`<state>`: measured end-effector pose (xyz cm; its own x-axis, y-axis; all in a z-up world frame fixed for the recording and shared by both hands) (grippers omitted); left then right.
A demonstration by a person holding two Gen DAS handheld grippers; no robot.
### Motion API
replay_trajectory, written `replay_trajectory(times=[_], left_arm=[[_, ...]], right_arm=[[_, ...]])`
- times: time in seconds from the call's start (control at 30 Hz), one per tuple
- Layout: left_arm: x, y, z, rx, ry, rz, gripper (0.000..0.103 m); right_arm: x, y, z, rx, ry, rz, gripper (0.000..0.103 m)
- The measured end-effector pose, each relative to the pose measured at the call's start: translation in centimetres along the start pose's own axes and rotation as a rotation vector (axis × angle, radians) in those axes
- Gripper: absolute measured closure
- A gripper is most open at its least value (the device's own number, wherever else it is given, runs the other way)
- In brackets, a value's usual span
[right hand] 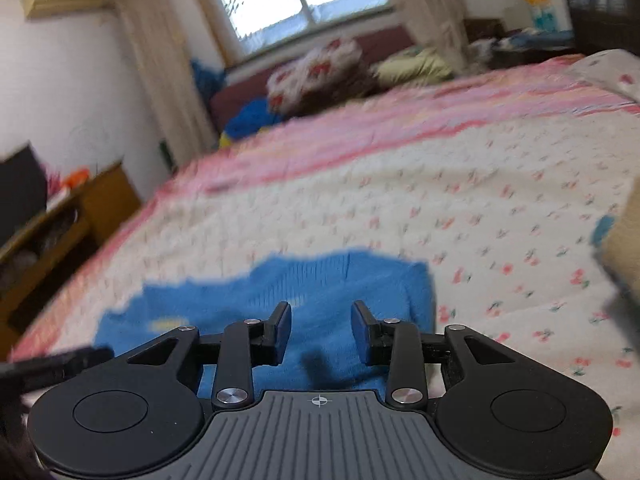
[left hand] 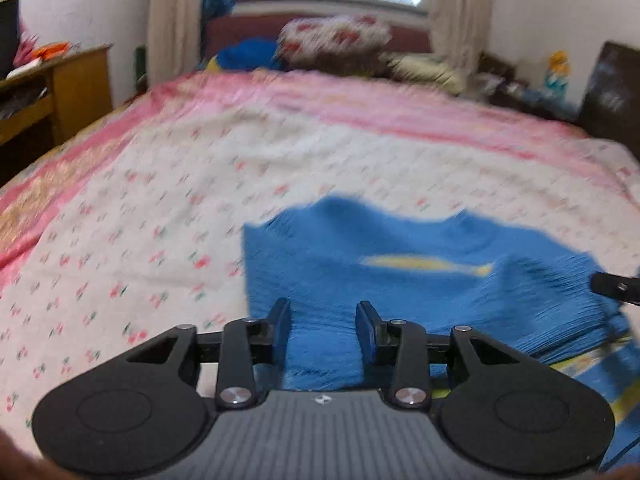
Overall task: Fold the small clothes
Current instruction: 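Move both open grippers along the sweater to its ribbed hem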
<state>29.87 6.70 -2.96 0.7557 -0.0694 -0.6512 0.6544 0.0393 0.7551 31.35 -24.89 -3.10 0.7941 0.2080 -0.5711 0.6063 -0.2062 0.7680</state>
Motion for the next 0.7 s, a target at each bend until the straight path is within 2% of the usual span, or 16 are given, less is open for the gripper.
replay_trajectory(times=[0.03, 0.17, 0.2, 0.3, 0.4, 0.47, 0.57, 0.7], left_arm=[[0.0, -0.2, -0.2, 0.008, 0.007, 0.004, 0.061], [-0.3, -0.5, -0.8, 0.034, 0.084, 0.011, 0.061], [-0.2, -0.5, -1.3, 0.026, 0.106, 0.0, 0.058], [-0.3, -0.2, -2.5, -0.049, 0.083, -0.015, 0.057], [-1.7, 0.8, -1.9, -0.011, 0.101, 0.04, 0.057], [-2.3, 2.0, -1.1, 0.021, 0.07, 0.085, 0.057], [-1.5, 4.1, 0.6, 0.057, 0.033, 0.111, 0.057], [1.7, 5.5, 2.5, 0.076, -0.017, 0.073, 0.057]], right_arm=[[0.2, -0.3, 0.4, -0.004, -0.01, -0.01, 0.078], [0.1, -0.1, 1.4, 0.02, 0.001, -0.008, 0.079], [0.0, -0.2, 1.2, 0.017, 0.004, -0.006, 0.078], [0.2, -0.4, 0.6, -0.017, 0.0, -0.001, 0.075], [-0.2, -0.3, 0.2, -0.033, 0.006, 0.019, 0.073], [-0.6, -0.1, 0.2, -0.029, 0.017, 0.034, 0.072], [-0.5, -0.1, 0.4, -0.012, 0.024, 0.033, 0.072], [-0.3, -0.2, 0.7, -0.013, 0.033, 0.029, 0.072]])
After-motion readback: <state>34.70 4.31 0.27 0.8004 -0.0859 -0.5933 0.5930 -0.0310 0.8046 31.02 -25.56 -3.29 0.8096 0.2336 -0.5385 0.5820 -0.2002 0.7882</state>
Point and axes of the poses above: each gripper's, at about its wrist camera, not at the fingertips, and x roughly the way its jaws point, z to its right, y to its top, the point moved 4 cm from there along x, roughly the way its jaws point
